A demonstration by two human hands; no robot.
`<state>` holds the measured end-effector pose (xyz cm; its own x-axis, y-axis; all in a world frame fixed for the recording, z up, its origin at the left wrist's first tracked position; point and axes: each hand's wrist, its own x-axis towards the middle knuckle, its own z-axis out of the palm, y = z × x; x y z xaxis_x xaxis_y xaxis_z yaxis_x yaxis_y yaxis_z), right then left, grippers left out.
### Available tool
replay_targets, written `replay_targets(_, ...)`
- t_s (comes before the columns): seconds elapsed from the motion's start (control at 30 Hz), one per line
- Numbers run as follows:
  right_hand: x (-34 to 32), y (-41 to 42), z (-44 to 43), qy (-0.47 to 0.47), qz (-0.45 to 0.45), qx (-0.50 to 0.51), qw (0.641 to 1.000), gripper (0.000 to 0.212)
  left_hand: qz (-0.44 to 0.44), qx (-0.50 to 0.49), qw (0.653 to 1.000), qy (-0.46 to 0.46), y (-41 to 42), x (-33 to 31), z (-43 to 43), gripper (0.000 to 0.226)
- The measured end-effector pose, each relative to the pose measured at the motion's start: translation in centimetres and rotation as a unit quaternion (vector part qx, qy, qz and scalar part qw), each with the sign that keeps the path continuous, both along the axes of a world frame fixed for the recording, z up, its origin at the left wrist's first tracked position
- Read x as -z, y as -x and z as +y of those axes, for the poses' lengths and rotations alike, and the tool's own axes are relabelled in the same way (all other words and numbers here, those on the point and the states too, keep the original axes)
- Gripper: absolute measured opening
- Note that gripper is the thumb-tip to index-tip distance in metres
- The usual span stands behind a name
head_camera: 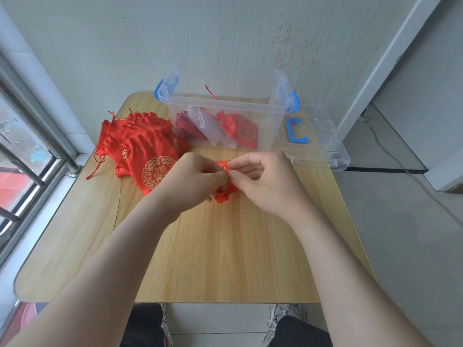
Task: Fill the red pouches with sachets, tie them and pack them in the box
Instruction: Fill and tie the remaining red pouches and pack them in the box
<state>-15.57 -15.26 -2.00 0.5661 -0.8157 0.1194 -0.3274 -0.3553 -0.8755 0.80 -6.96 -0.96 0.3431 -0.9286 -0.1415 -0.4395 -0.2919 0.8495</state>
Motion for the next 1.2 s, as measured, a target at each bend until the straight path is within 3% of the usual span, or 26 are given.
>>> replay_targets(0.47,-0.2,-0.5,0.8,0.12,0.021,0.004,0.993,0.019,0.109,-0.032,0.993,-0.033,0.3,-0.3,-0.1,0.017)
replay_targets(0.73,-0.1,-0.4,0.9,0.128,0.053,-0.024,0.99,0.022,0.105,-0.03,0.994,-0.029,-0.1,-0.2,0.2,0.017)
replay_targets(1.0,0.4,-0.6,0.6,0.225,0.118,-0.076,0.964,0.025,0.048,-0.003,0.998,-0.033,-0.1,-0.1,0.5,0.018)
replay_targets(1.2,0.2,-0.7,0.8,0.263,0.169,-0.069,0.947,0.019,0.057,-0.061,0.996,-0.018,0.6,0.0,0.0,0.01)
